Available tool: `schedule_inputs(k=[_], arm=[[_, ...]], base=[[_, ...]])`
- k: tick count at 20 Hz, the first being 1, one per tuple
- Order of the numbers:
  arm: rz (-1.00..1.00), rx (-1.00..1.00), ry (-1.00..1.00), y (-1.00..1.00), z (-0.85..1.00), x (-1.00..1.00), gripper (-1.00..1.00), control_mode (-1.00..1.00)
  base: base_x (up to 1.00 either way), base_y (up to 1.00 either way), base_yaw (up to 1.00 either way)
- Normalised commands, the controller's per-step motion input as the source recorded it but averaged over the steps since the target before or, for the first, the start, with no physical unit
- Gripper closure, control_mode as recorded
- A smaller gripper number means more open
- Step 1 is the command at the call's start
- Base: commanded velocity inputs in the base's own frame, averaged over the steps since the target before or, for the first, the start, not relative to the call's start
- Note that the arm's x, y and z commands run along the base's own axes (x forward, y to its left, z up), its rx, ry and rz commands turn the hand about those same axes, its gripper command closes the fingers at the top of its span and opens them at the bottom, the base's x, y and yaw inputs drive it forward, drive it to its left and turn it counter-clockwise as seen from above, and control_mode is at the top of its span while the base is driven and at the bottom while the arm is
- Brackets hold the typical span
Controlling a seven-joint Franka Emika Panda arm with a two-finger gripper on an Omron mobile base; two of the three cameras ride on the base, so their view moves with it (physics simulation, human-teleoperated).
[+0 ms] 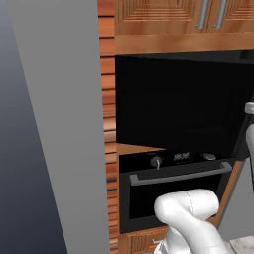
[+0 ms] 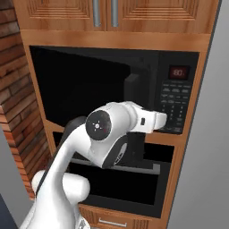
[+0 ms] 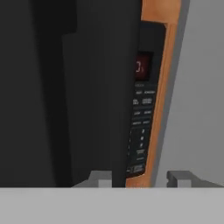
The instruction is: Close the microwave door.
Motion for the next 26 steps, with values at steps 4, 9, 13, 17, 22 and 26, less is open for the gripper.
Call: schedule_inputs(k=[4,9,13,17,22,26], arm=[[0.09,0.01,-0.19,0.00,0.00,1.00,-1.00,-1.00],[0.10,0.01,-0.16,0.00,-0.07,1.00,-1.00,-1.00],[0.11,0.00,-0.11,0.00,-0.06,1.00,-1.00,-1.00],[0.10,0.00,-0.05,0.00,-0.02,1.00,-1.00,-1.00],[0.08,0.00,-0.01,0.01,-0.11,1.00,-1.00,-1.00],[0.03,0.00,0.00,0.00,-0.24,1.00,-1.00,-1.00]], base=[[0.00,0.00,0.00],[0.00,0.00,0.00],[0.00,0.00,0.00],[0.00,0.00,0.00],[0.00,0.00,0.00],[0.00,0.00,0.00]])
